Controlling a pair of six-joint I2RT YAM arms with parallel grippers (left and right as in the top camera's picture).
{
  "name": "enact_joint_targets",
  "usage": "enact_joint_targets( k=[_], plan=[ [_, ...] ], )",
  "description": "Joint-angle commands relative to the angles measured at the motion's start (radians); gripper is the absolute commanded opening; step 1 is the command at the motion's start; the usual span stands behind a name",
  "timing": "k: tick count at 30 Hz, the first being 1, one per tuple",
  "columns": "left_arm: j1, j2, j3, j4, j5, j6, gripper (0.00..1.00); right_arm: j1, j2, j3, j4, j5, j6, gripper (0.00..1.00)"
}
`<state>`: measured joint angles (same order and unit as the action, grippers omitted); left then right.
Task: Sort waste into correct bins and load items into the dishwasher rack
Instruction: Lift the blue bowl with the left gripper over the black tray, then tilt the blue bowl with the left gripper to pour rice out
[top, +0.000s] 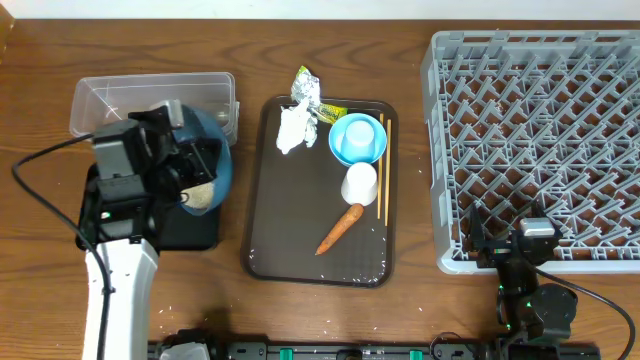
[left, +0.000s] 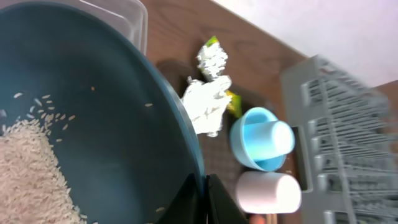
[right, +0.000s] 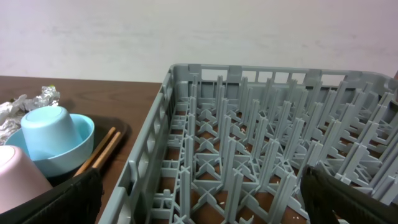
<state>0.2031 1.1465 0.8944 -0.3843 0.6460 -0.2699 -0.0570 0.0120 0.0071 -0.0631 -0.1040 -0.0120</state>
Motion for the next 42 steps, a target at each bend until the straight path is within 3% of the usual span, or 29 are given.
enact_joint_targets(
  k=[1, 19, 26, 38, 42],
  plan=[
    [0.060, -0.013, 0.011, 0.011, 0.190, -0.025, 0.06, -0.002, -0.005, -0.002, -0.004, 0.002, -0.008, 0.99],
    [0.325, -0.012, 0.011, -0.012, 0.485, -0.094, 0.06, -0.002, -0.005, -0.002, -0.004, 0.002, -0.008, 0.99],
    [0.422, 0.004, -0.001, -0.107, 0.509, -0.095, 0.06, -0.002, -0.005, -0.002, -0.004, 0.002, -0.008, 0.99],
    [0.549, 0.085, -0.003, -0.105, 0.795, -0.094, 0.06, -0.002, -0.005, -0.002, -0.004, 0.002, -0.008, 0.99],
    [0.594, 0.113, -0.003, -0.094, 0.811, -0.088, 0.06, -0.002, -0.005, -0.002, -0.004, 0.002, -0.008, 0.99]
  ],
)
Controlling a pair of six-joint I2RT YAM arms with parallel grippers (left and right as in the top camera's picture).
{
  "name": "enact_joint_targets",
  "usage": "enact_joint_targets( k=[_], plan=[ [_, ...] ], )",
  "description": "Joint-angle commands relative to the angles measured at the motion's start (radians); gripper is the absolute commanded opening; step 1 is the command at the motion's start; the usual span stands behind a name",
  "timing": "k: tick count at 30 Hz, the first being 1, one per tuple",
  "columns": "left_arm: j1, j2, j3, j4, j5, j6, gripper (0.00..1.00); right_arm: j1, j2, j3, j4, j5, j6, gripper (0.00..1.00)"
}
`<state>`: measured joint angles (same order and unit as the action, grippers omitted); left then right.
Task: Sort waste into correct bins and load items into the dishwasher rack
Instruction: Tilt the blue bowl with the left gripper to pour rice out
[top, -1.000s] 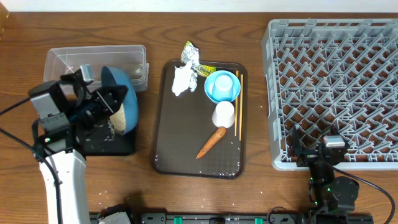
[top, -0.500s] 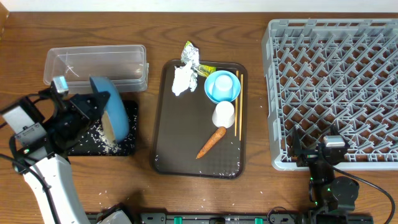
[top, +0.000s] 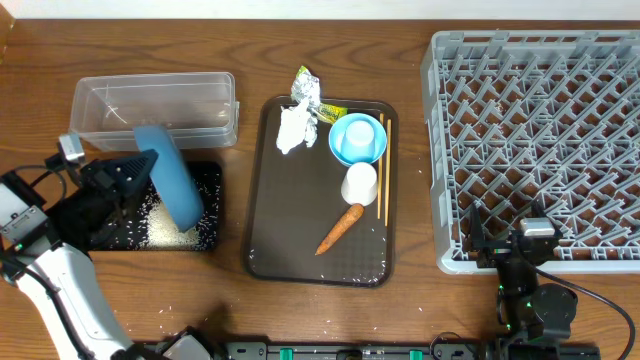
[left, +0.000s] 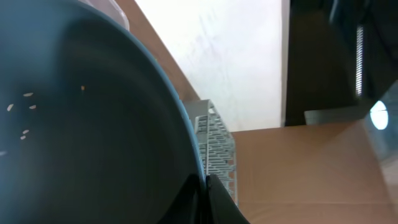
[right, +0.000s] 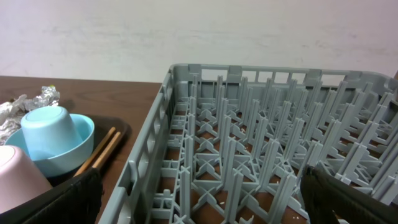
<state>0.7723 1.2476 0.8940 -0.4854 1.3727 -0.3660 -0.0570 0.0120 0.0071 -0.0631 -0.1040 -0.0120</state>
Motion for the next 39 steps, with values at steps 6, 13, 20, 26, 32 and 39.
enact_joint_targets(
  k=[6, 13, 20, 26, 32, 39],
  plan=[
    [0.096, 0.056, -0.003, -0.002, 0.188, 0.012, 0.06, -0.002, -0.005, -0.002, -0.004, 0.002, -0.008, 0.99],
    [0.151, 0.060, -0.003, -0.059, 0.200, 0.043, 0.06, -0.002, -0.005, -0.002, -0.004, 0.002, -0.008, 0.99],
    [0.179, 0.065, -0.003, -0.053, 0.200, 0.038, 0.06, -0.002, -0.005, -0.002, -0.004, 0.002, -0.008, 0.99],
    [0.179, 0.065, -0.003, -0.040, 0.196, 0.031, 0.06, -0.002, -0.005, -0.002, -0.003, 0.002, -0.008, 0.99],
    [0.177, 0.064, -0.003, -0.006, 0.188, -0.011, 0.06, -0.002, -0.005, -0.002, -0.004, 0.002, -0.008, 0.99],
    [0.177, 0.066, -0.003, -0.005, 0.188, -0.021, 0.06, -0.002, -0.004, -0.002, -0.004, 0.002, -0.008, 0.99]
  ],
)
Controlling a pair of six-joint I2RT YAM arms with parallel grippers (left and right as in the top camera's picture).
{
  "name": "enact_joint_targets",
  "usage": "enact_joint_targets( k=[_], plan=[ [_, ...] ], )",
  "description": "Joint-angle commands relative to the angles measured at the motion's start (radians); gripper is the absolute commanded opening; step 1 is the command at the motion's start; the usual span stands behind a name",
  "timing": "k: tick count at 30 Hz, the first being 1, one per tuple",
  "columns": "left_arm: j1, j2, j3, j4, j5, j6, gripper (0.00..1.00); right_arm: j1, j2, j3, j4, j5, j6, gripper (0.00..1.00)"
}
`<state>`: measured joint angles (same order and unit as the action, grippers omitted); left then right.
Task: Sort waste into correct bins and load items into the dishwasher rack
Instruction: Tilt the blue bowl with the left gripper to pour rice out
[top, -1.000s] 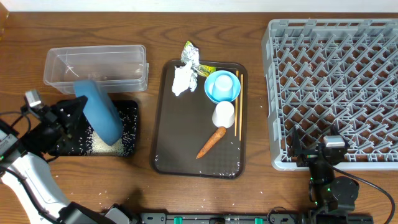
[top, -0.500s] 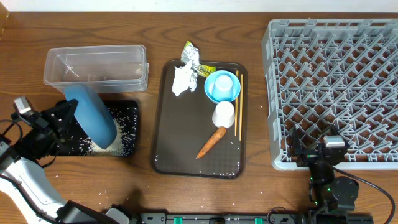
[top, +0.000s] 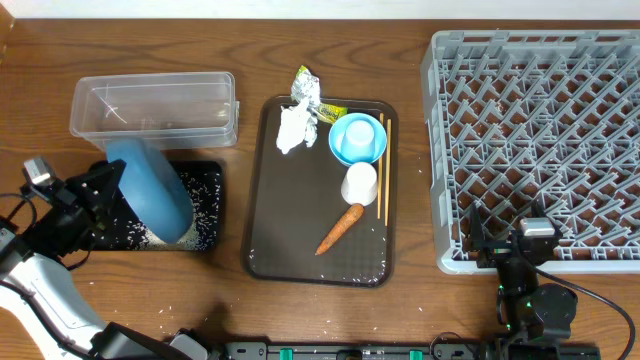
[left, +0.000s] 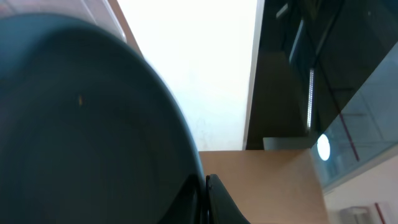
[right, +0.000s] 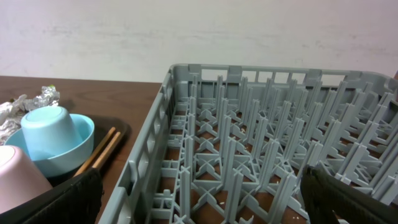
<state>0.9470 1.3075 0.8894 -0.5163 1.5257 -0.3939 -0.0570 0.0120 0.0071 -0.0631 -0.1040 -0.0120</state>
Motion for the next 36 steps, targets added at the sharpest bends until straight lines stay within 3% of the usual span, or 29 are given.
enact_joint_targets(
  k=[1, 6, 9, 14, 16, 19, 22, 25, 27, 29, 31, 33, 36],
  plan=[
    [0.003, 0.006, 0.002, -0.004, 0.047, -0.027, 0.06, -0.002, -0.004, -0.002, -0.004, 0.002, -0.008, 0.99],
    [0.001, 0.002, 0.002, -0.018, -0.024, 0.018, 0.06, -0.002, -0.004, -0.002, -0.004, 0.002, -0.008, 0.99],
    [-0.004, 0.002, 0.001, -0.047, 0.044, 0.060, 0.06, -0.002, -0.004, -0.002, -0.004, 0.002, -0.008, 0.99],
    [-0.004, 0.002, 0.000, -0.116, 0.046, 0.099, 0.06, -0.002, -0.004, -0.002, -0.004, 0.002, -0.008, 0.99],
    [-0.004, 0.002, 0.000, -0.078, -0.020, 0.125, 0.06, -0.002, -0.004, -0.002, -0.004, 0.002, -0.008, 0.99],
    [-0.007, 0.002, 0.000, -0.143, 0.045, 0.151, 0.06, -0.002, -0.004, -0.002, -0.004, 0.002, -0.008, 0.99],
    [-0.007, 0.002, 0.000, -0.130, -0.025, 0.150, 0.06, -0.002, -0.004, -0.002, -0.004, 0.002, -0.008, 0.99],
    [-0.020, -0.017, 0.001, -0.149, 0.040, 0.204, 0.06, -0.002, -0.004, -0.002, -0.004, 0.002, -0.008, 0.99],
    [-0.024, -0.033, 0.001, -0.144, -0.018, 0.146, 0.06, -0.002, -0.004, -0.002, -0.004, 0.002, -0.008, 0.99],
    [-0.024, -0.054, 0.001, -0.178, 0.031, 0.140, 0.06, -0.002, -0.004, -0.002, -0.004, 0.002, -0.008, 0.99],
    [-0.024, -0.079, 0.001, -0.120, -0.053, 0.145, 0.06, -0.002, -0.004, -0.002, -0.004, 0.002, -0.008, 0.99],
    [-0.024, -0.109, 0.001, -0.163, -0.106, 0.093, 0.06, -0.002, -0.004, -0.002, -0.004, 0.002, -0.008, 0.99],
    [-0.035, -0.159, 0.001, -0.122, -0.137, 0.149, 0.06, -0.002, -0.004, -0.002, -0.004, 0.002, -0.008, 0.99]
  ],
)
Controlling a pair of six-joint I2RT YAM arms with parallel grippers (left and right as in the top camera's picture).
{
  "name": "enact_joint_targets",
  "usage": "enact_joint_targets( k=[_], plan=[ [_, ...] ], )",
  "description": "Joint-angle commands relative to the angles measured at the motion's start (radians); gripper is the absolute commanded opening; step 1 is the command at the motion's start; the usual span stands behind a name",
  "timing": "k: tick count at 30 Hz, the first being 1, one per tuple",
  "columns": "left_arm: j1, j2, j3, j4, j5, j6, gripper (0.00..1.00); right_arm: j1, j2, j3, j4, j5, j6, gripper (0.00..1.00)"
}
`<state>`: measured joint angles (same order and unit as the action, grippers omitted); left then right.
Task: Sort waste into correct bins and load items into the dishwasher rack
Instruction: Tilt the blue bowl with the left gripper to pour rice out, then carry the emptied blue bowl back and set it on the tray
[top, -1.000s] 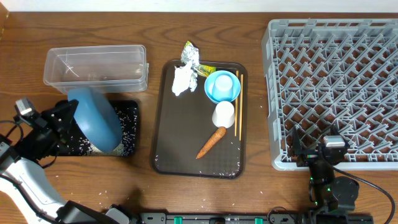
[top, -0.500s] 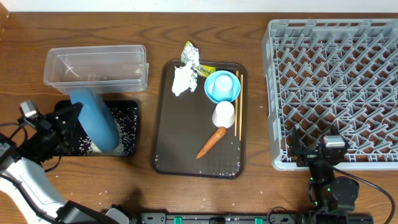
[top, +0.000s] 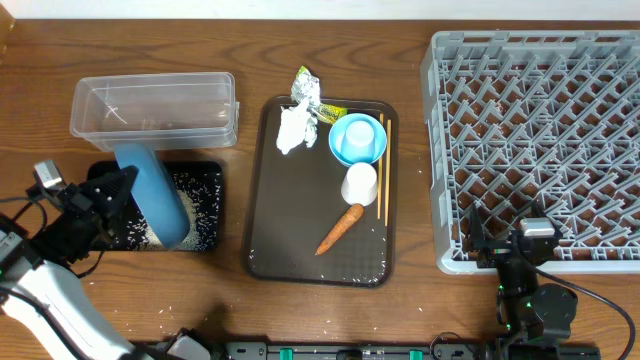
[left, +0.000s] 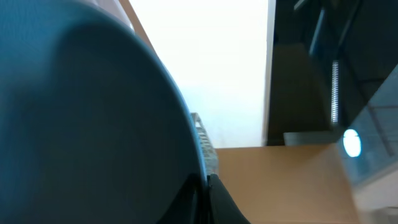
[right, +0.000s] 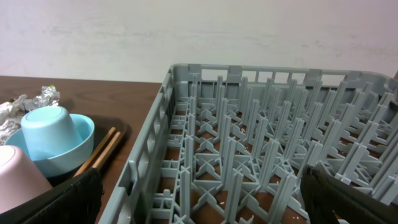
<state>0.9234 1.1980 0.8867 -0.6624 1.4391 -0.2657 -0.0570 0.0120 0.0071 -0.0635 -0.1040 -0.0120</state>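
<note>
A dark blue plate (top: 155, 195) stands tipped on edge over the black bin (top: 207, 218), which holds scattered rice (top: 160, 236). My left gripper (top: 108, 192) is shut on the plate's rim. In the left wrist view the plate (left: 93, 124) fills the picture, with the fingertips (left: 214, 190) pinched on its edge. My right gripper (top: 527, 240) rests open at the near edge of the grey dishwasher rack (top: 540, 140), with nothing between its fingers (right: 50, 199).
A clear plastic bin (top: 150, 105) sits behind the black one. The brown tray (top: 300, 250) carries crumpled foil (top: 306, 86), a white tissue (top: 293, 128), a light blue bowl (top: 357, 140), a pale cup (top: 359, 184), chopsticks (top: 381, 170) and a carrot (top: 340, 228).
The plate stands a little steeper over the black bin, and my left gripper has shifted slightly. The right arm has not moved.
My left gripper first held the blue plate nearly level over the black bin with rice on it. Then the plate was tipped on edge and rice lay in the bin. It stayed on edge as the arm drew left, and is still tipped now.
</note>
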Motion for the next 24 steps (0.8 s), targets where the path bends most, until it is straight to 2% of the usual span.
enact_joint_targets(
  k=[1, 2, 4, 5, 6, 7, 8, 11, 13, 14, 20, 24],
  plan=[
    [-0.016, -0.067, 0.004, -0.004, -0.082, -0.012, 0.06, -0.002, -0.004, -0.002, -0.003, 0.002, -0.008, 0.99],
    [-0.019, -0.085, 0.004, -0.040, -0.053, -0.029, 0.06, -0.002, -0.004, -0.002, -0.003, 0.002, -0.008, 0.99],
    [-0.040, -0.135, 0.004, -0.025, 0.060, 0.024, 0.06, -0.002, -0.004, -0.002, -0.003, 0.002, -0.008, 0.99],
    [-0.052, -0.156, 0.004, 0.017, 0.027, 0.034, 0.06, -0.002, -0.004, -0.002, -0.004, 0.002, -0.008, 0.99],
    [-0.066, -0.179, 0.004, 0.041, -0.067, 0.028, 0.06, -0.002, -0.004, -0.002, -0.003, 0.002, -0.008, 0.99],
    [-0.078, -0.199, 0.004, 0.035, -0.134, -0.010, 0.06, -0.002, -0.004, -0.002, -0.003, 0.002, -0.008, 0.99],
    [-0.092, -0.221, 0.004, 0.027, -0.156, -0.053, 0.06, -0.002, -0.004, -0.002, -0.003, 0.002, -0.008, 0.99],
    [-0.157, -0.288, 0.004, 0.027, -0.177, -0.076, 0.06, -0.002, -0.004, -0.002, -0.003, 0.002, -0.008, 0.99],
    [-0.231, -0.332, 0.005, 0.007, -0.332, -0.174, 0.06, -0.002, -0.004, -0.002, -0.004, 0.002, -0.008, 0.99],
    [-0.259, -0.335, 0.008, -0.006, -0.366, -0.186, 0.06, -0.002, -0.004, -0.002, -0.003, 0.002, -0.008, 0.99],
    [-0.514, -0.334, 0.013, -0.041, -0.644, -0.205, 0.06, -0.002, -0.004, -0.002, -0.003, 0.002, -0.008, 0.99],
    [-0.697, -0.313, 0.013, -0.032, -0.753, -0.211, 0.06, -0.002, -0.004, -0.002, -0.003, 0.002, -0.008, 0.99]
  ],
)
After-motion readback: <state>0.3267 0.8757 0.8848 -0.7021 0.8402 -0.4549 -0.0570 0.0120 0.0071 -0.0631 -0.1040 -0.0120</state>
